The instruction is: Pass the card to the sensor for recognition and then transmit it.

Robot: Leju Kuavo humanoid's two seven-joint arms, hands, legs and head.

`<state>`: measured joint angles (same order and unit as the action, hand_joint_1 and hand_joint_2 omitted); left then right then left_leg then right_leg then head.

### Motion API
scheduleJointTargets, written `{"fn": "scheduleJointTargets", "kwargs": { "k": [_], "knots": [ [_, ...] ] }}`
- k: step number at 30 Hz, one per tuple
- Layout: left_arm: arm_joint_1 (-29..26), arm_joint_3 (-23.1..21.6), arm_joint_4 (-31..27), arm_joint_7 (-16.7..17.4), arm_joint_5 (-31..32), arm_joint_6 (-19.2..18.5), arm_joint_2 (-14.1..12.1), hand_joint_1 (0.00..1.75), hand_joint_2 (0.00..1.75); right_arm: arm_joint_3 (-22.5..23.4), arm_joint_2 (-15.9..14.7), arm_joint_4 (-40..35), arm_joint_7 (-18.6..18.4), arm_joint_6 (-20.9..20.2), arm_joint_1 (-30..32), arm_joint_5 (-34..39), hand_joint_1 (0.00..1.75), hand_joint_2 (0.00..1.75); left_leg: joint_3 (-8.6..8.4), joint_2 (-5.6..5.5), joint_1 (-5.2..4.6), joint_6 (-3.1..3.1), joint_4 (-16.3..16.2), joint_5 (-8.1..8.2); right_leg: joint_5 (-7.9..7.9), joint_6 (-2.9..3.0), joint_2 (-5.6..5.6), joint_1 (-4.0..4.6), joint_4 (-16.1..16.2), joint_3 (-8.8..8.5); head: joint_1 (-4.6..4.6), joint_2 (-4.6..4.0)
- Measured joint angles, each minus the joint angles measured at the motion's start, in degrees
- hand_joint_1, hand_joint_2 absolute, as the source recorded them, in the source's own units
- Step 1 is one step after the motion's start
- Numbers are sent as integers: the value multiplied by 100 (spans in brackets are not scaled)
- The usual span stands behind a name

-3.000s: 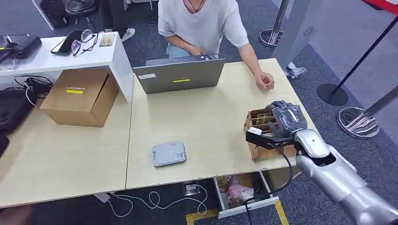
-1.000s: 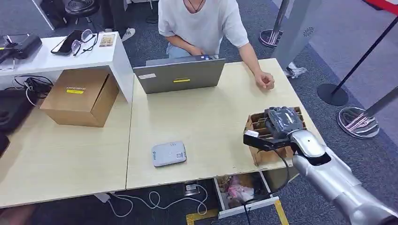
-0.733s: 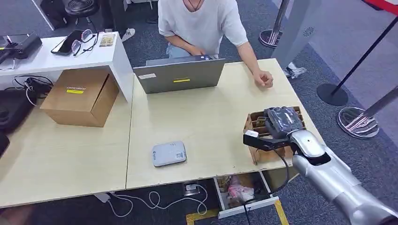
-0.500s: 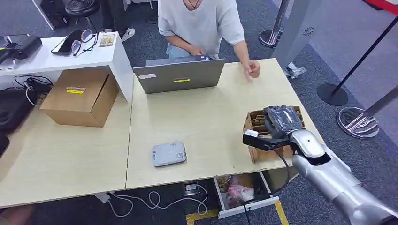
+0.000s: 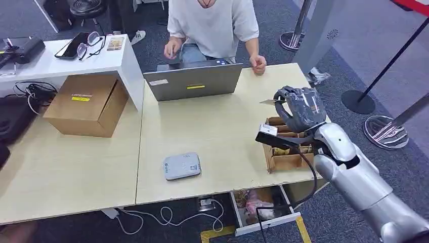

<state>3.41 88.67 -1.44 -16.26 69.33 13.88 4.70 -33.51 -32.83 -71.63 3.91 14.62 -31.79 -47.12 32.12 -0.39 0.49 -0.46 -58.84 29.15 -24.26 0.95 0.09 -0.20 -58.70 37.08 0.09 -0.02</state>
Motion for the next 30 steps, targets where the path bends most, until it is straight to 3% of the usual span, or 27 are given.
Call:
{"fn": "scheduleJointTargets", "kwargs": {
  "k": [17, 23, 30],
  "knots": [
    [60, -2, 0, 55, 232, 13, 0, 0, 0, -46, 979, -183, 394, 402, -376, 306, 175, 175, 3, 1, 3, -5, 1, -3, 0, 1, 2, 1, -2, 0, -2, 0],
    [103, -2, 0, 190, 407, 33, -7, 0, 0, -179, 1640, 193, 470, 785, -741, -60, 175, 175, -1, 9, 3, -7, 1, -5, 2, 3, 10, 1, -3, 2, -2, 0],
    [153, -2, 0, 277, 592, 138, -7, 0, 0, -537, 2583, 1372, 507, 946, -1738, -280, 175, 175, -4, 10, 7, -18, 1, -13, 6, 9, 13, 5, -7, 3, -2, 0]
  ]
}}
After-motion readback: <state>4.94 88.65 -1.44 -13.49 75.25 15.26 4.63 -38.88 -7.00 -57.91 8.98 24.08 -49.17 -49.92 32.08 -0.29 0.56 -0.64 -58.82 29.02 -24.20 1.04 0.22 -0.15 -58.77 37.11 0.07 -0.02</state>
